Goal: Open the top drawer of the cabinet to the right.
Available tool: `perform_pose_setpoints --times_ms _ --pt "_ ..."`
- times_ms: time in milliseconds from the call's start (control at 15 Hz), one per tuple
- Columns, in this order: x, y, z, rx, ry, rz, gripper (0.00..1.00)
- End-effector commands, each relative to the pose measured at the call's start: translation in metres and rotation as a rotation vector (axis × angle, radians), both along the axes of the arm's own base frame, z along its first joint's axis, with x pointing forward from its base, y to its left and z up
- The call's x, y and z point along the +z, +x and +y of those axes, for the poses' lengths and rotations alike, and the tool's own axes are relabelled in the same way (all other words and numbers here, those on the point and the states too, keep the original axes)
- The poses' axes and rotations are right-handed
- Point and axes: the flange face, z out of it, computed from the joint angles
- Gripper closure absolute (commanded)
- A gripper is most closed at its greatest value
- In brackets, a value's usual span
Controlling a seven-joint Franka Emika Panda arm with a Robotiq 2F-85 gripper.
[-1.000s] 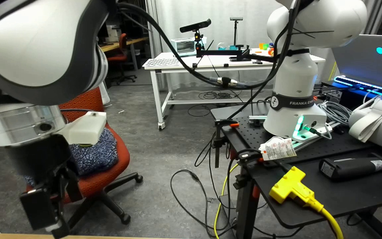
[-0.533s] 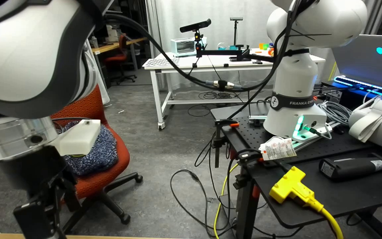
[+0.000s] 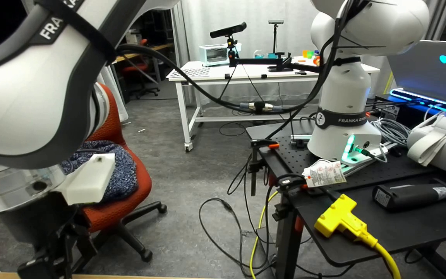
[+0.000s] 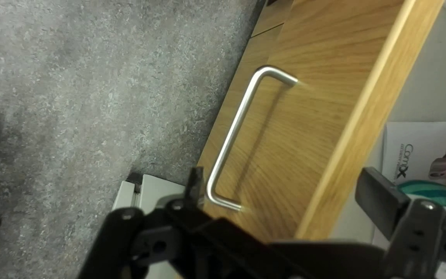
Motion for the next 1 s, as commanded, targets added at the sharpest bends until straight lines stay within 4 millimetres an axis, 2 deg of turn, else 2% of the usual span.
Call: perform_pose_setpoints --times_ms 0,267,600,933 --pt "0.000 0.003 -0.011 -0.015 -0.079 0.018 0.00" --pt "0.000 -0.006 -0.029 -0.038 -0.150 0.032 0.00" --pt "0.000 -0.022 -0.063 -0.074 -0.246 0.061 0.00" --pt "0.009 -0.064 -0.099 -0.120 -0.335 0.102 0.00"
